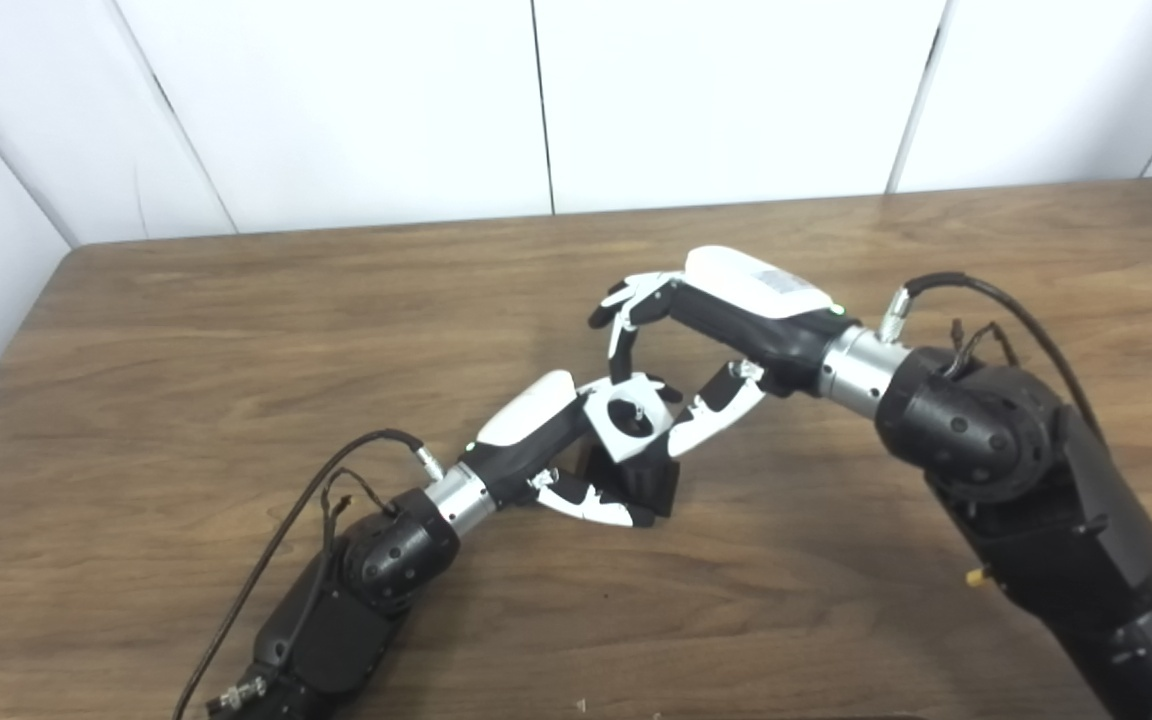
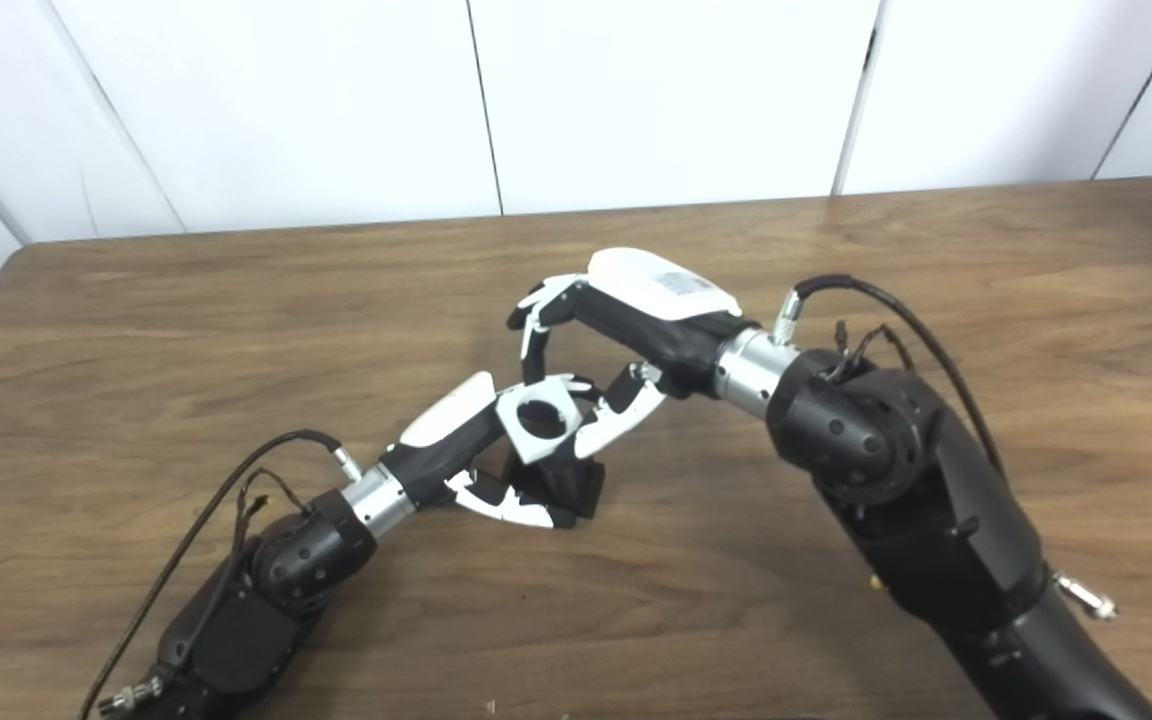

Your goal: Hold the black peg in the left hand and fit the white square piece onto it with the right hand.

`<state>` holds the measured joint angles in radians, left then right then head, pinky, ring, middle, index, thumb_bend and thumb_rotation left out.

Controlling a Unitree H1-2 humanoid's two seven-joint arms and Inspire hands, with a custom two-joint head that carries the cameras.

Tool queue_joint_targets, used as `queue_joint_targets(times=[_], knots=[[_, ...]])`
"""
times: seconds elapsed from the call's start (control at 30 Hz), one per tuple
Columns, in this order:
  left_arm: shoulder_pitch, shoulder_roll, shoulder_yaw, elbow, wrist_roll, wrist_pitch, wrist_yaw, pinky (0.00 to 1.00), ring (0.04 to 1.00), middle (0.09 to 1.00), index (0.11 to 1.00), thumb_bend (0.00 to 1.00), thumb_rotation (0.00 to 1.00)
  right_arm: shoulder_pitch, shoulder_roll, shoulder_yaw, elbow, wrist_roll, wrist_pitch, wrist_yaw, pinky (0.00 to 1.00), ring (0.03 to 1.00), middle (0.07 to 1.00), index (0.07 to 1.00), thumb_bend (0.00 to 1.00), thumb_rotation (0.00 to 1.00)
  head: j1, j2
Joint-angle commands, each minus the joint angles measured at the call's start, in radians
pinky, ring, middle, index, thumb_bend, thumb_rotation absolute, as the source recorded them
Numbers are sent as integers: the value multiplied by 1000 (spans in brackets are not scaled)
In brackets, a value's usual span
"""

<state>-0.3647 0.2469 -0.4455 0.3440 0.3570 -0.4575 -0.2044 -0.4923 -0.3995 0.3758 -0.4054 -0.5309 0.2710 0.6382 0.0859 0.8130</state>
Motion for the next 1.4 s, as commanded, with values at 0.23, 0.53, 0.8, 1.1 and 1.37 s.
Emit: queue_joint_targets(times=[0.23, 0.53, 0.8, 1.1, 1.37], knots=[[48, 19, -37, 57, 65, 116, -71, 800, 908, 857, 492, 521, 76, -54, -17, -14, -13, 17, -26, 16, 895, 884, 800, 480, 519, 141, 0, 5], [45, 20, -33, 58, 64, 109, -63, 772, 898, 852, 491, 521, 76, -34, -24, -14, -14, 6, -30, 25, 913, 890, 803, 480, 519, 142, 1, 5], [41, 20, -35, 58, 63, 110, -67, 788, 906, 855, 491, 521, 76, -17, -22, -8, -6, -7, -33, 22, 915, 892, 809, 481, 518, 143, 2, 5], [42, 17, -37, 50, 63, 119, -70, 791, 903, 853, 491, 522, 75, 9, -9, -9, 28, -20, -46, 0, 915, 893, 807, 481, 519, 141, 8, 4], [37, 11, -42, 48, 72, 119, -67, 776, 898, 852, 492, 521, 76, 20, -4, -18, 89, -15, -73, -30, 910, 894, 808, 481, 519, 141, 9, 2]])
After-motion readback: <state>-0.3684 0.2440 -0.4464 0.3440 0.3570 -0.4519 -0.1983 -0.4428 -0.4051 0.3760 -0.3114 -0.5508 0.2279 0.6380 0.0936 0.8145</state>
